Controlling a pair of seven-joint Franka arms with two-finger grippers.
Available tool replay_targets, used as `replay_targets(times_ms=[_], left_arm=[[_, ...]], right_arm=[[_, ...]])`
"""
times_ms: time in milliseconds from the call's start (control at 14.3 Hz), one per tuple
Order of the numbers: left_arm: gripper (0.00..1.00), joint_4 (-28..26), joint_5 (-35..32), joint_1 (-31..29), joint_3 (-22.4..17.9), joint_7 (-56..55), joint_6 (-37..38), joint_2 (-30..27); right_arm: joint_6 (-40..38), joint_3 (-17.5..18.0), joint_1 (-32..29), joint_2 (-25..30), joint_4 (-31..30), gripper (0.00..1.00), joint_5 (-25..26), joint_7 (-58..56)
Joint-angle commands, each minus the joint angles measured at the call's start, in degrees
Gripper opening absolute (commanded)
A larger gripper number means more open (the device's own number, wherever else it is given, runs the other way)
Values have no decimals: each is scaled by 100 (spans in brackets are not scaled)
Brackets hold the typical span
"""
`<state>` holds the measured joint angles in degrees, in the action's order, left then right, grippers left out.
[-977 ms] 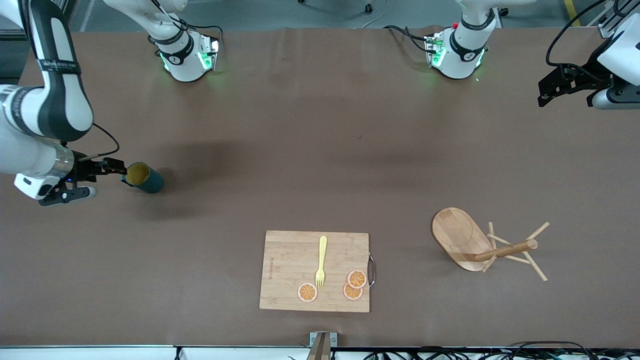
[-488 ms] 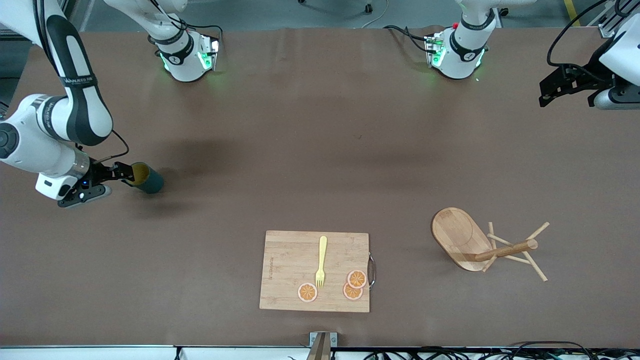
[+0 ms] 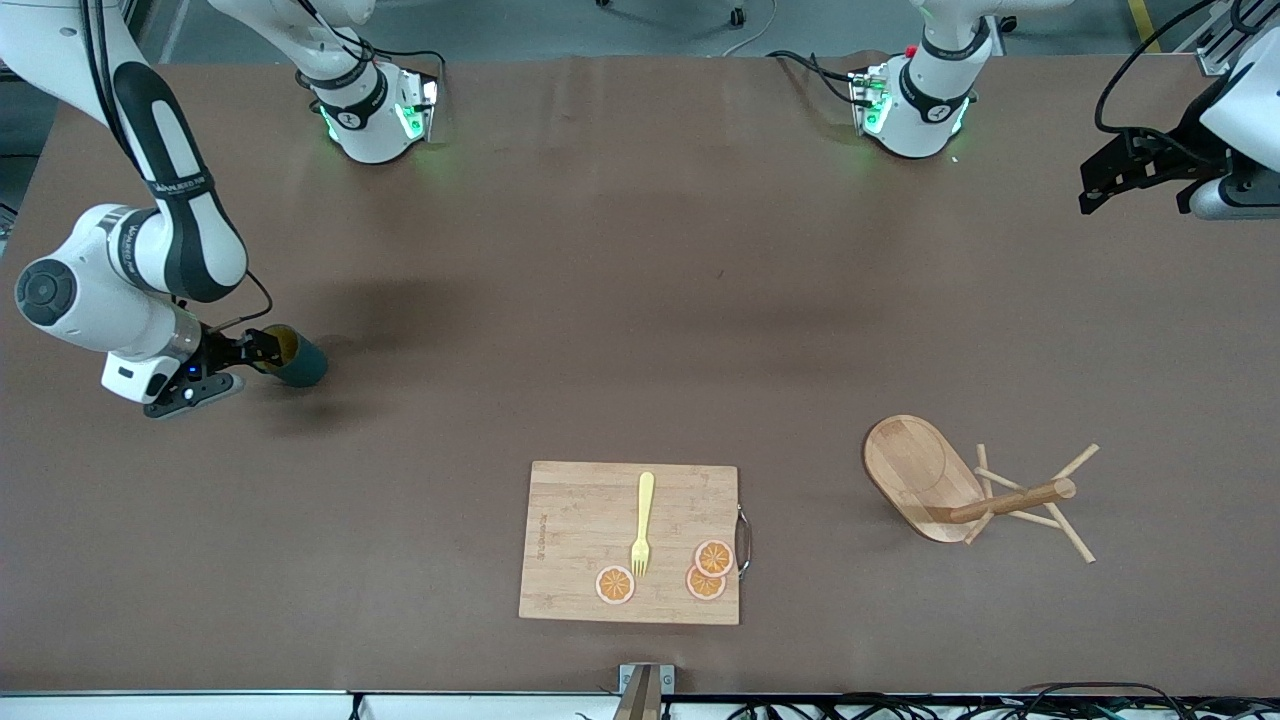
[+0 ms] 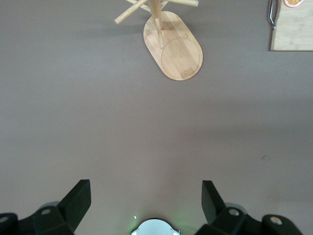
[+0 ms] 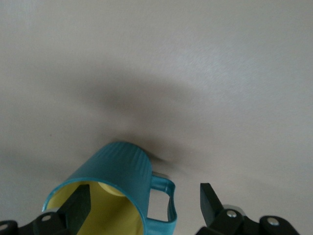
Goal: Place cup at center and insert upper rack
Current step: 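Reach the right gripper to the teal mug and grasp its rim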
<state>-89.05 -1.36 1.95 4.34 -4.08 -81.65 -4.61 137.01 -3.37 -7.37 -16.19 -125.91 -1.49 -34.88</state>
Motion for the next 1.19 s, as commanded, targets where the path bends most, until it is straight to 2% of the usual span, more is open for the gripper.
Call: replay_targets(times_ms=[0, 140, 209, 419, 698, 907, 1116], left_arm=[[100, 116, -119, -2, 5, 30, 105, 30], [100, 116, -127, -10, 5, 39, 105, 30], [100, 116, -127, -2, 5, 39, 105, 39], [100, 72, -93, 7, 23, -41, 105, 57], [100, 80, -48, 95, 66, -49, 0, 346], [100, 63, -48, 130, 207, -67, -263, 557], [100, 63, -40, 130, 417, -390, -439, 698]], right_arm=[[247, 83, -98, -33, -206, 89, -53, -273], [247, 91, -107, -77, -249, 71, -53, -317], [239, 91, -107, -77, -258, 57, -53, -361], [177, 91, -107, -77, -250, 3, -70, -353], [-436, 118, 85, 177, -153, 0, -754, 23], [-815, 118, 761, 625, -153, 0, -791, 1619], [-965, 118, 1867, 889, -162, 0, -791, 3762]])
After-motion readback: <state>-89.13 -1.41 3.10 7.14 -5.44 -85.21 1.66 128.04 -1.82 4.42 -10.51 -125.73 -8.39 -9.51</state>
